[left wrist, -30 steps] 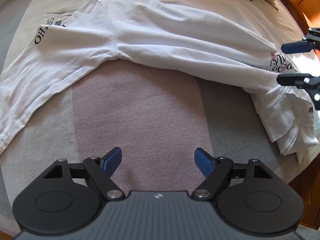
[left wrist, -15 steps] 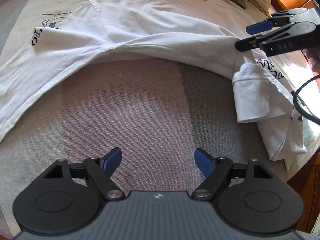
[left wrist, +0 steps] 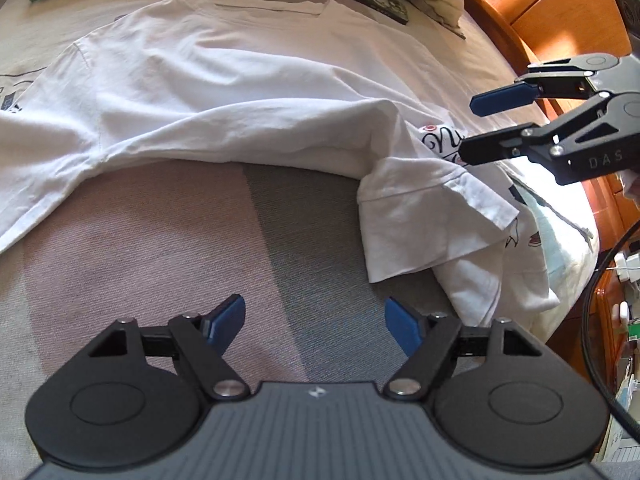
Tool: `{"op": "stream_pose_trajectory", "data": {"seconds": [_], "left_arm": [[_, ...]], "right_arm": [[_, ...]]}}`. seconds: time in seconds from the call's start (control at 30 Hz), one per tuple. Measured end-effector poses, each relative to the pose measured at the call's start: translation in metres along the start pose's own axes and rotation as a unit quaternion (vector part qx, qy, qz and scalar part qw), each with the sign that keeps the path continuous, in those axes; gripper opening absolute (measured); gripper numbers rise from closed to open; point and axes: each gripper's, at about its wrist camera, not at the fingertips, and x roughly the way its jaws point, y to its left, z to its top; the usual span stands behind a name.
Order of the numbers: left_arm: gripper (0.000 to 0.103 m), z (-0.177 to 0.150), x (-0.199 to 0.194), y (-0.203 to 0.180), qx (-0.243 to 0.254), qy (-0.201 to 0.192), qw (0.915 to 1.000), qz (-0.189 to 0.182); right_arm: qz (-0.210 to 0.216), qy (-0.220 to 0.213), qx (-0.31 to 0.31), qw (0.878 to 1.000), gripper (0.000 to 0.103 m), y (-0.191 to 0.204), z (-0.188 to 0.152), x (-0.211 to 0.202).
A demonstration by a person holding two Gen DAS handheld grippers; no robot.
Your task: Fold clothes
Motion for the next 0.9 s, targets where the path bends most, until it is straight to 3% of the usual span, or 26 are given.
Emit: {"op": "stream_pose_trajectory", "data": {"seconds": [0.07,0.17,0.4,0.5,0.57,0.6,0.7,0.9], "left_arm": [[0.053,0.006,0.009,-0.003,0.0,-0.004,0.9997,-0.023],[0.041,0.012,0.027,-0.028,-0.012,-0.006,0.9987,-0.05],[0.04,0.033,0.05,-0.029,-0.031,-0.034,0.9939,-0.101],[0.033,0.031,0.053,-0.026,-0.052,-0.028,0.992,-0.112],[0.01,0.029,0.056,-0.024,-0.066,-0.02,0.9923,-0.103],[0.006,0.028,0.055,-0.027,-0.064,-0.018,0.9941,-0.086],[0.004,0.026,0.043,-0.043,-0.034,-0.01,0.9984,-0.043],[0.003,0.01,-0.006,-0.039,-0.039,-0.006,0.9991,-0.015]], "right_arm": [[-0.002,0.001,0.007,1.0,0.069,-0.001,-0.006,-0.003],[-0.003,0.003,0.032,0.999,0.069,-0.008,-0.014,-0.003],[-0.01,-0.006,0.072,0.997,0.069,-0.023,-0.026,-0.009],[-0.015,-0.009,0.079,0.997,0.069,-0.026,-0.031,-0.011],[-0.018,-0.011,0.085,0.996,0.069,-0.027,-0.032,-0.012],[-0.019,-0.011,0.088,0.996,0.069,-0.028,-0.033,-0.013],[-0.029,-0.009,0.092,0.995,0.069,-0.03,-0.036,-0.015],[-0.041,0.001,0.092,0.995,0.069,-0.033,-0.047,-0.018]]}}
